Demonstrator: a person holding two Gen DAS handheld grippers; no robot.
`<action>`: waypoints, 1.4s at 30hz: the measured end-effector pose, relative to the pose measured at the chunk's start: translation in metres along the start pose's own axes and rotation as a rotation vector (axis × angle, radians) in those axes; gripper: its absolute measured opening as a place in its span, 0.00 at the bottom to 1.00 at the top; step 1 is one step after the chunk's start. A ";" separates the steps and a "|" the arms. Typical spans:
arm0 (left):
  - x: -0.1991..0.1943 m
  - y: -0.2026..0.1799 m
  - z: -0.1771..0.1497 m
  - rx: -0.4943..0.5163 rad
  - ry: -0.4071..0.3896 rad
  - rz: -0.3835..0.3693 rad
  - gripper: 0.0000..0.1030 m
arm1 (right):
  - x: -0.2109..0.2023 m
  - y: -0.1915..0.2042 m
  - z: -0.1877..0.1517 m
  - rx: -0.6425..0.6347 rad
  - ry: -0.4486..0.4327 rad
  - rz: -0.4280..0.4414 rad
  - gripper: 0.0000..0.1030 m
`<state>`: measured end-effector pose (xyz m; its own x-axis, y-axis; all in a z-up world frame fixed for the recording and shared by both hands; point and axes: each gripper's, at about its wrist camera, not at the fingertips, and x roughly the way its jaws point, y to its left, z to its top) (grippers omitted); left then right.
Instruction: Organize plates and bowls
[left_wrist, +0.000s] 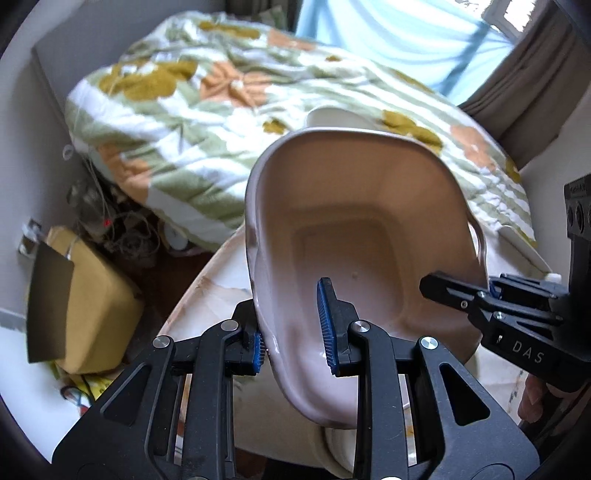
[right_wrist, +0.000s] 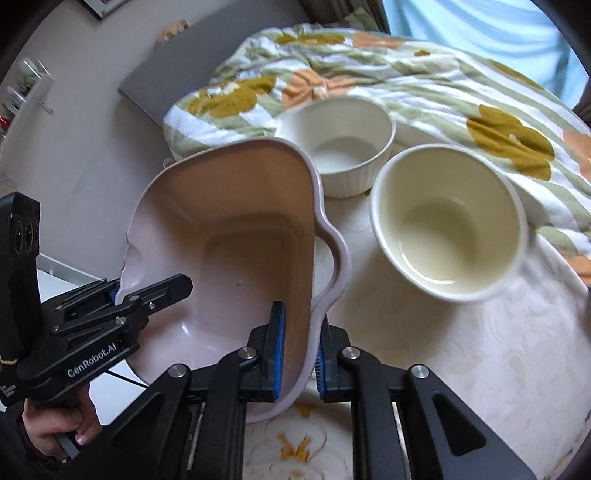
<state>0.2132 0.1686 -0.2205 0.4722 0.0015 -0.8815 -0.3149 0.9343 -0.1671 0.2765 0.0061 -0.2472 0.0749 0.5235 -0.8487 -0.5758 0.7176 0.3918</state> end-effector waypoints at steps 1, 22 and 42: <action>-0.008 -0.008 -0.001 0.012 -0.013 -0.002 0.21 | -0.015 -0.002 -0.007 0.012 -0.020 0.002 0.12; -0.012 -0.286 -0.129 0.413 0.124 -0.296 0.21 | -0.190 -0.153 -0.226 0.486 -0.184 -0.252 0.12; 0.056 -0.327 -0.183 0.487 0.196 -0.262 0.21 | -0.166 -0.219 -0.302 0.601 -0.177 -0.289 0.12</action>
<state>0.1918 -0.2022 -0.2966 0.3071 -0.2745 -0.9112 0.2287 0.9507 -0.2093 0.1445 -0.3764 -0.2995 0.3184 0.3031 -0.8982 0.0349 0.9431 0.3306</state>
